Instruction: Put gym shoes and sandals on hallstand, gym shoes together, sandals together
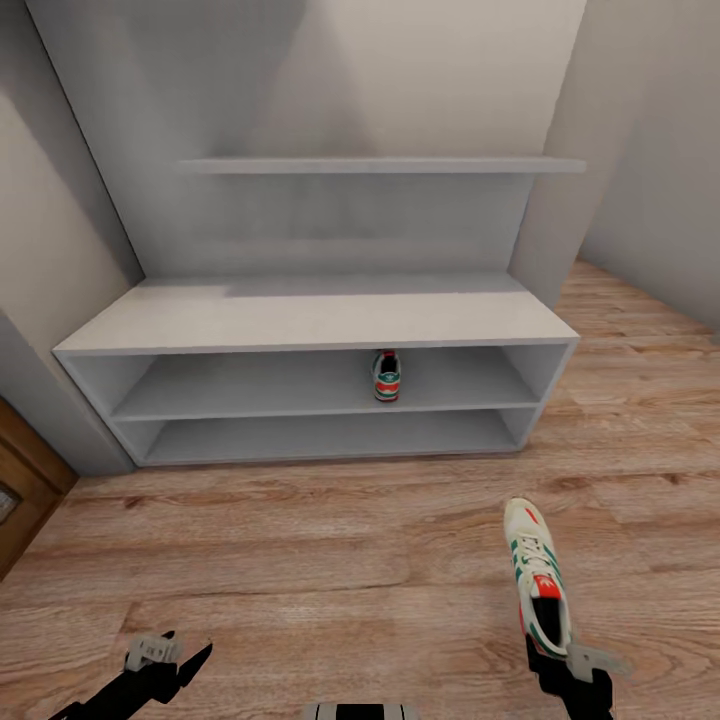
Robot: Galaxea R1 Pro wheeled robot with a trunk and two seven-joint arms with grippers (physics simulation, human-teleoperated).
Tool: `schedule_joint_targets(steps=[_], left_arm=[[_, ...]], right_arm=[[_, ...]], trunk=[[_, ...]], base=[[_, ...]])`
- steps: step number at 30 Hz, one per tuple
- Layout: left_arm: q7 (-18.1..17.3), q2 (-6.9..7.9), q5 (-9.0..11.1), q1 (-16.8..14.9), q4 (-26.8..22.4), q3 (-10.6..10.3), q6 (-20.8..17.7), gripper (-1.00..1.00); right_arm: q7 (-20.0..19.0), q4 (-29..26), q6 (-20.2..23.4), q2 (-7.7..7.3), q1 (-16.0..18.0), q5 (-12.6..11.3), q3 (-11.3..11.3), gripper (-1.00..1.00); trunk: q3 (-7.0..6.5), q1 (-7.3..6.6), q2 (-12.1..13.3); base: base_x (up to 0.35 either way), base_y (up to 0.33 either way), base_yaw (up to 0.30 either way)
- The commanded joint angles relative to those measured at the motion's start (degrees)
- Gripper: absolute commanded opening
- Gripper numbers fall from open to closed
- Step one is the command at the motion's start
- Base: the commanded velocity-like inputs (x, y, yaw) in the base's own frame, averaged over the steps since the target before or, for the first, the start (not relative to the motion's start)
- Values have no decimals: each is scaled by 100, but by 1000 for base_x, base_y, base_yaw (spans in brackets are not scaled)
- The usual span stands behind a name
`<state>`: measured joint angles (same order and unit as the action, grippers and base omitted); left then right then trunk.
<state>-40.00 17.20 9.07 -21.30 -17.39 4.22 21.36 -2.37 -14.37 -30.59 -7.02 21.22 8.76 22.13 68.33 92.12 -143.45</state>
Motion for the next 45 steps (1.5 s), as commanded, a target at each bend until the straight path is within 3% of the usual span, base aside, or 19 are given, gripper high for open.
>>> schedule_joint_targets(steps=[1,8,9,12,15,21,25,27,31,38,45], left_arm=[[-89,-1,26,-4,38,31,32,100],[-227,4,154,2,234,35,171,100],[-237,10,172,2,265,35,179,100],[-244,19,205,3,294,35,186,100],[-249,24,242,3,314,35,191,100],[-247,23,258,3,322,35,193,100],[-248,26,260,3,323,35,193,100],[-246,28,261,3,324,35,193,100],[-249,27,261,3,324,52,193,100],[-245,6,245,3,324,40,191,100],[-245,3,245,3,324,37,186,100]], right_arm=[[-14,-80,86,35,4,42,52,-100],[-2,-1152,1695,427,8,80,-28,-100],[2,-1398,2076,519,20,90,-91,-100],[9,-1721,2577,682,67,99,-259,-100],[86,-2088,3230,959,282,109,-676,-100],[762,-2231,3895,1329,901,102,-1209,-100],[1182,-2241,4138,1551,1227,100,-1364,-100],[1389,-2244,4351,1671,1554,99,-1420,-100],[1488,-2286,4654,1702,1968,99,-1441,-100],[2094,-2299,4647,1702,1999,97,-1445,-100],[2189,-2589,4648,1702,2000,86,-1451,-100]], trunk=[[4,-1,-2],[4,-1,-2],[4,-1,-2],[4,-1,-2],[4,-1,-2],[4,-1,-2],[4,-1,-2],[4,-1,-2],[4,-1,-2],[4,-1,-2],[4,-1,-2]], base=[[0,0,0],[0,0,0],[0,0,0],[0,0,0],[0,0,0],[0,0,0],[0,0,0],[0,0,0],[0,0,0],[0,0,0],[0,0,0]])
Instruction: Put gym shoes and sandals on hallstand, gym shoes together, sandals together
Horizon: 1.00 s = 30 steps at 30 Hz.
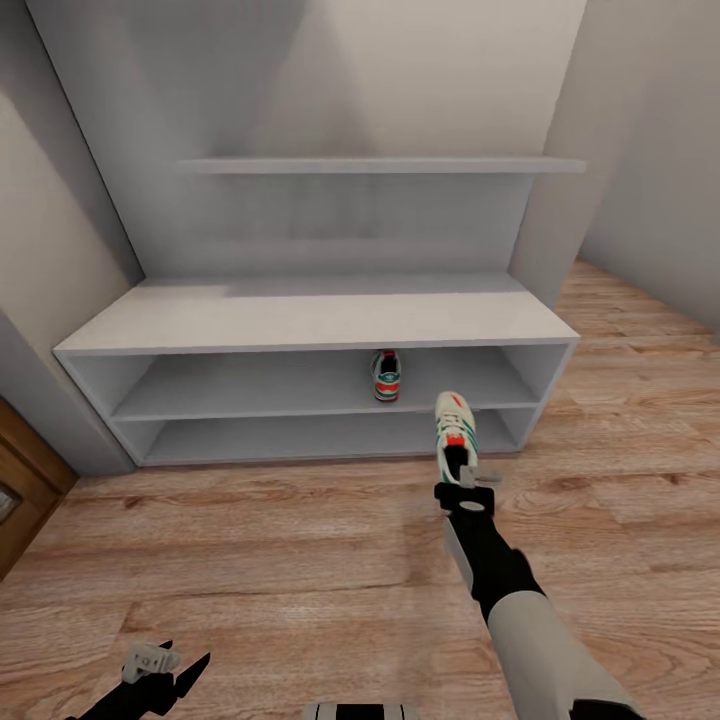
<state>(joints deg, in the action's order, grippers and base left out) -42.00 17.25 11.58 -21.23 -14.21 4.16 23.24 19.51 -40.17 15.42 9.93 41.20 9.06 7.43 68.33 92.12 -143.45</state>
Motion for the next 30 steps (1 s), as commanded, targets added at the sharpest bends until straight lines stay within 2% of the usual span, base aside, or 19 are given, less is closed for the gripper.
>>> schedule_joint_targets(steps=[1,4,5,8,11,30], left_arm=[[-46,-2,-4,-4,6,42,-3,100],[-46,-2,-6,-4,6,41,-4,100],[-44,-8,-5,-4,6,41,-4,100],[-41,-10,1,-4,6,41,-9,100],[-38,-11,2,-4,4,41,-11,100],[-28,-19,11,-4,6,41,-18,100]], right_arm=[[3,-41,47,6,2,55,18,-100],[1,-140,48,6,2,50,-1,-100],[1,-165,48,6,2,49,-215,-100],[0,-183,37,6,2,43,-539,-100],[0,-186,33,6,2,38,-623,-100],[0,-185,31,6,2,25,-655,-100]], trunk=[[5,-1,-2],[5,-1,-2],[5,-1,-2],[5,-1,-2],[5,-1,-2],[5,-1,-2]], base=[[0,0,0],[0,0,0],[0,0,0],[0,0,0],[0,0,0],[63,-34,0]])
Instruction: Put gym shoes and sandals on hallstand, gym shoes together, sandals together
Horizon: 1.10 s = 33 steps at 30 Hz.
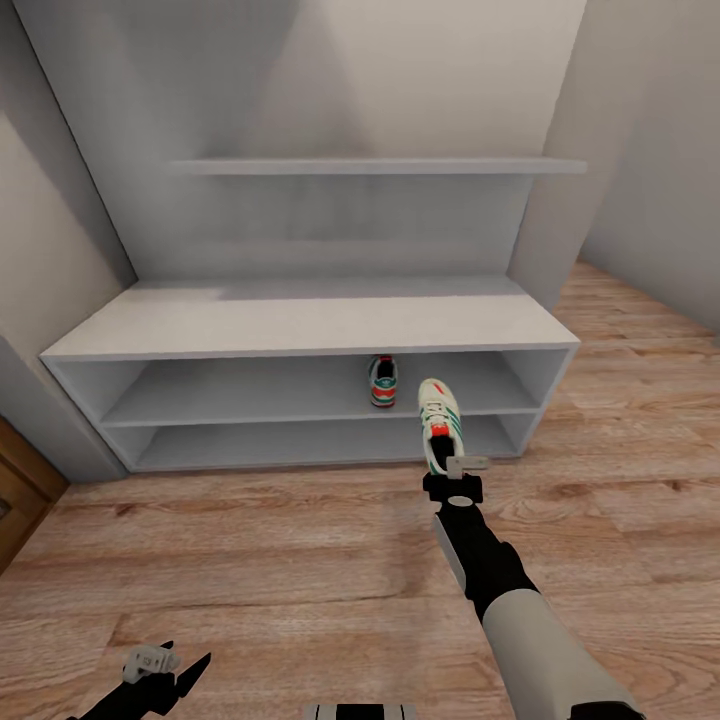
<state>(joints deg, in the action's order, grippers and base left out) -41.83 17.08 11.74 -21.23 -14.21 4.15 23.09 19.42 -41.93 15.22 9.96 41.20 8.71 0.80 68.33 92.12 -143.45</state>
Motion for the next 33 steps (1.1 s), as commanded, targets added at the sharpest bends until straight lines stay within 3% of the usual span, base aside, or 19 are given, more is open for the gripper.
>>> schedule_joint_targets(steps=[1,20,33], left_arm=[[-45,-2,-5,-4,6,42,-4,100],[-12,-3,-13,-4,-2,42,3,100],[-10,-3,-14,-4,-2,51,-5,100]], right_arm=[[9,-8,51,4,2,61,7,-100],[9,3,34,4,2,61,8,-100],[9,-8,34,4,2,62,8,-100]], trunk=[[5,-1,-2],[80,-1,-2],[94,-1,-2]], base=[[5,-3,0],[111,-58,70],[15,-4,9]])
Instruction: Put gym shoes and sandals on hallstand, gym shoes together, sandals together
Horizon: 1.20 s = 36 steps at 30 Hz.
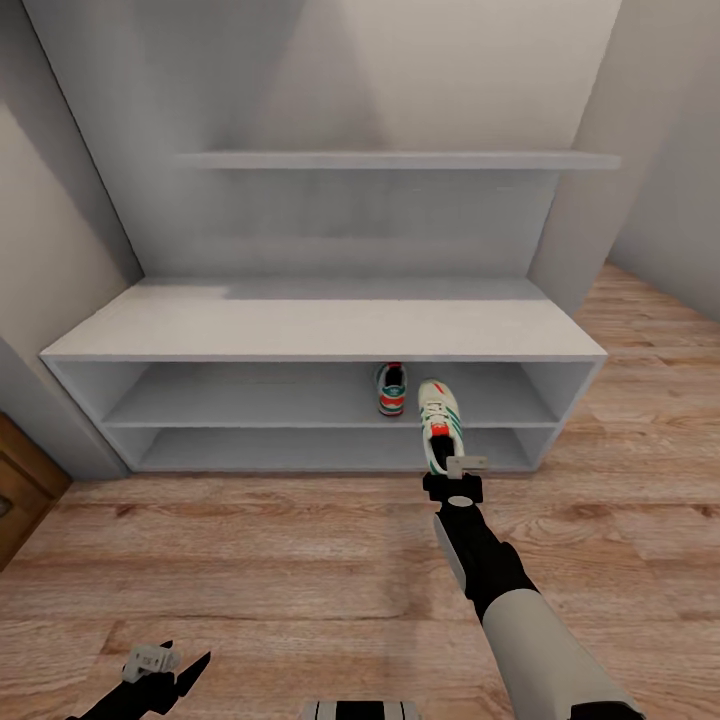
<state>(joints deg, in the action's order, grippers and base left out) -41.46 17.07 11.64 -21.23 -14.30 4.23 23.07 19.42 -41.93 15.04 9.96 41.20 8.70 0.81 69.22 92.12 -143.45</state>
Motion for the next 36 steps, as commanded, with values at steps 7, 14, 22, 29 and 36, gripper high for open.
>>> schedule_joint_targets(steps=[7,14,22,29,36], left_arm=[[-46,-2,-6,-4,7,47,4,100],[-46,-2,3,-4,14,51,5,100],[-46,-2,-3,-4,15,52,5,100],[-46,-2,3,-4,15,52,5,100],[-44,-2,4,-4,15,52,5,100]], right_arm=[[9,-8,44,4,-3,62,7,-100],[9,-8,43,4,-5,61,7,-100],[9,-2,42,4,-5,61,7,-100],[9,6,42,4,-7,61,7,-100],[9,6,42,4,-7,61,7,-100]], trunk=[[56,-1,-2],[87,-1,-2],[91,-1,-2],[91,-1,-2],[91,-1,-2]], base=[[0,0,0],[0,0,0],[0,0,0],[45,0,0],[271,0,0]])
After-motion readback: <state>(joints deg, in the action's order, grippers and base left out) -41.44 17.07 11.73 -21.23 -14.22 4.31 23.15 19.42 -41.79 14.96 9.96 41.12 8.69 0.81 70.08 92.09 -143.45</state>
